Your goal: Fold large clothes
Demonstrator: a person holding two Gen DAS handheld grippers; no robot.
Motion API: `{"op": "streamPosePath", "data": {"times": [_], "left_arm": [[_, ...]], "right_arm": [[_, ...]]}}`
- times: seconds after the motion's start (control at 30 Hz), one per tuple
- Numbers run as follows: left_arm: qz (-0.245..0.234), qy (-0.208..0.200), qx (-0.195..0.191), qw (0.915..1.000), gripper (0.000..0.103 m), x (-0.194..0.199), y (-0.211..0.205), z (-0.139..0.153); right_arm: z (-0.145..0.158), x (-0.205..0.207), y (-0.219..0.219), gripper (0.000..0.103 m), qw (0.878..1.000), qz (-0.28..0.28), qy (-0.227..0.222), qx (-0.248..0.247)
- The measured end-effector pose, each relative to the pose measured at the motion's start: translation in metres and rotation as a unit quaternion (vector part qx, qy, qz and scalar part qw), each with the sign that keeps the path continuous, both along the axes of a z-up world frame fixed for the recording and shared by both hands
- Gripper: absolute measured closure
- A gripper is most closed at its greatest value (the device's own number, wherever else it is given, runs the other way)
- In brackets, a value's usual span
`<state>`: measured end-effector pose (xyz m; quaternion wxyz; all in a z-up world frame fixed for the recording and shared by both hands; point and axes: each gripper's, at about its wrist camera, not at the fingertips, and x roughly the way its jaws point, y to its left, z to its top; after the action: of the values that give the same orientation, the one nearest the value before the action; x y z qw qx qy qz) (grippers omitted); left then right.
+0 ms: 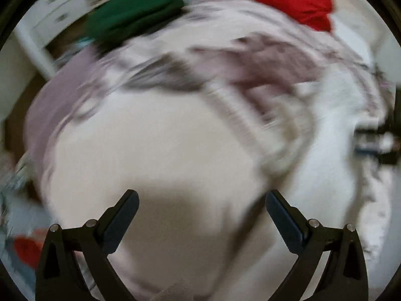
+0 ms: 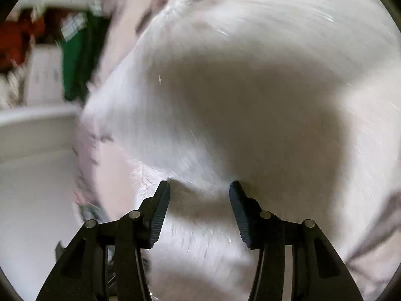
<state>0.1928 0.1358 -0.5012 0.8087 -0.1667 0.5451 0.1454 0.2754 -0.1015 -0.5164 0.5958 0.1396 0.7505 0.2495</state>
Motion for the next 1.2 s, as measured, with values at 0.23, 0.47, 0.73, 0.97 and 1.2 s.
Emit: {"op": "streamPosePath", "data": {"times": [0.23, 0.47, 0.73, 0.97, 1.2], "left_arm": [[-0.114, 0.029, -0.169, 0.9786, 0.002, 0.112, -0.058, -0.058], [-0.183, -0.074, -0.309, 0.9304, 0.079, 0.114, -0.099, -0.015], [0.007, -0.011, -0.461, 0.8874, 0.077, 0.097, -0.008, -0.124], [-0.032, -0.009, -0.441, 0.8971, 0.052, 0.059, -0.004, -0.073], [-0.113, 0.088, -0.240, 0.9600, 0.046, -0.021, -0.036, -0.053]], "right_arm": [[0.005, -0.072, -0.154, 0.051, 0.988, -0.145, 0.028, -0.036], [-0.054, -0.134, -0.228, 0.051, 0.964, -0.234, 0.111, -0.055], [-0.051, -0.144, -0.234, 0.051, 0.965, -0.235, 0.106, -0.041], [-0.028, -0.141, -0.208, 0.051, 0.976, -0.189, 0.099, -0.031], [-0.043, -0.211, -0.196, 0.045, 0.970, -0.171, 0.174, 0.010]]}}
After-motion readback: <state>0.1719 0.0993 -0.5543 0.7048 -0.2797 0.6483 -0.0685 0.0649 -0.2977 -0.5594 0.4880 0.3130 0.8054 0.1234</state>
